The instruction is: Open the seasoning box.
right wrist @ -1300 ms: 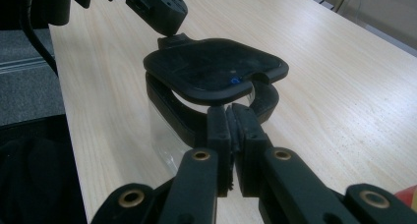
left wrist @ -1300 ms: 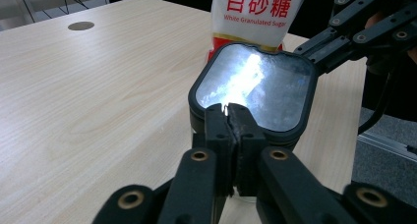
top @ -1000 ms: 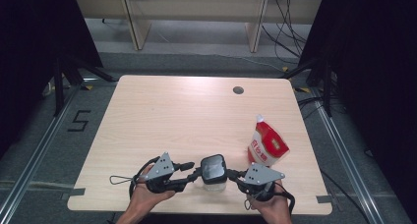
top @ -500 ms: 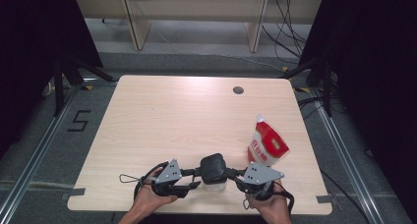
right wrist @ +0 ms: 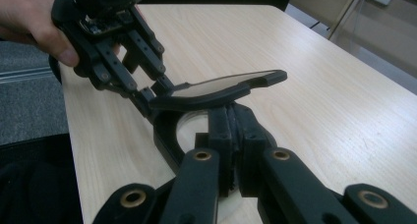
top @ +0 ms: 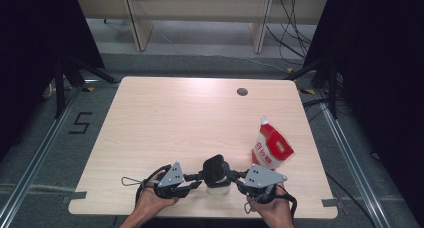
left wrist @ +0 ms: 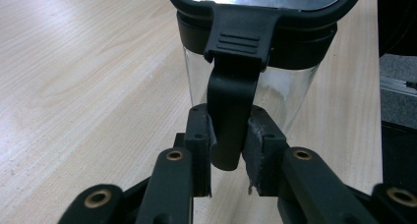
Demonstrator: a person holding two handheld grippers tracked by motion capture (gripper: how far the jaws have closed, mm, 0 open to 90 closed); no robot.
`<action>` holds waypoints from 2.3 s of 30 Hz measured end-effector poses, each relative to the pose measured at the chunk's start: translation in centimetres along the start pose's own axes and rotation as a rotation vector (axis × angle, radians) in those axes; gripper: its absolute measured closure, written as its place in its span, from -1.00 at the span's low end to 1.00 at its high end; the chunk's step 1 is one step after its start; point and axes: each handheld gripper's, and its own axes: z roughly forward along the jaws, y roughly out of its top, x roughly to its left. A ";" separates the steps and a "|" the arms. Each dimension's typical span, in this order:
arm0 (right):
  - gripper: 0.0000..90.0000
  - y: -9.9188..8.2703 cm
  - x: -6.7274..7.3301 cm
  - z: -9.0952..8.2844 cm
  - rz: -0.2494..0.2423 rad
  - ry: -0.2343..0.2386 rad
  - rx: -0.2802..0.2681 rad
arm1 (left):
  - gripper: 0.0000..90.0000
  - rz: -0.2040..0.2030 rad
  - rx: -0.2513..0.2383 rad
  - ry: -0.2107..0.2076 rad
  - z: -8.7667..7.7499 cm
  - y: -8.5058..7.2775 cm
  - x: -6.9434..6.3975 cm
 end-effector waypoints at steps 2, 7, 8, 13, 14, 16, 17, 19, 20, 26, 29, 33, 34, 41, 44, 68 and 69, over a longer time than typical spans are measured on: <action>0.96 0.3 0.1 0.0 -0.007 0.002 -0.002 | 0.63 -0.030 0.004 0.018 0.0 0.0 -0.3; 0.98 1.0 0.4 0.2 0.010 0.018 -0.029 | 0.63 -0.012 0.016 0.021 0.0 0.2 -0.4; 0.98 1.2 0.6 0.3 0.004 0.015 -0.031 | 0.63 -0.040 0.014 0.021 0.1 0.1 -0.6; 0.98 2.0 1.0 0.7 -0.009 0.030 -0.037 | 0.63 -0.022 0.029 0.036 0.0 0.2 -0.5; 0.98 2.1 1.0 0.8 -0.021 0.034 -0.034 | 0.63 -0.022 0.029 0.038 0.0 0.2 -0.6; 0.98 2.4 1.3 1.1 -0.034 0.035 -0.037 | 0.64 -0.019 0.036 0.035 0.0 0.3 -0.6; 0.98 2.5 1.3 1.2 -0.045 0.039 -0.037 | 0.64 -0.022 0.035 0.037 0.0 0.3 -0.6; 0.98 2.9 1.7 1.5 -0.042 0.045 -0.038 | 0.64 -0.020 0.040 0.035 0.0 0.3 -0.6; 0.98 3.0 1.8 1.5 -0.041 0.047 -0.039 | 0.64 -0.018 0.042 0.037 0.0 0.3 -0.6; 0.98 3.9 2.5 2.3 -0.083 0.054 -0.026 | 0.64 -0.029 0.041 0.046 0.0 0.3 -0.7; 0.98 4.2 2.8 2.6 -0.103 0.053 -0.022 | 0.64 -0.026 0.044 0.049 0.0 0.3 -0.8; 0.98 4.4 3.0 2.8 -0.110 0.056 -0.018 | 0.64 -0.004 0.049 0.051 0.0 0.4 -0.6; 0.98 4.4 3.0 2.8 -0.111 0.056 -0.018 | 0.64 -0.030 0.048 0.053 0.0 0.4 -0.8; 0.98 4.6 3.3 3.1 -0.127 0.049 -0.015 | 0.64 -0.007 0.061 0.058 -0.1 0.4 -0.7; 0.98 4.6 3.5 3.3 -0.132 0.052 -0.015 | 0.64 -0.025 0.054 0.052 0.0 0.4 -0.9; 0.67 -1.5 -0.6 -1.7 0.048 -0.021 -0.028 | 0.37 -0.044 0.034 0.030 -0.5 0.6 -0.7; 0.60 -2.7 -1.0 -2.5 0.089 -0.036 -0.036 | 0.27 -0.077 0.031 0.042 -0.6 0.6 -0.9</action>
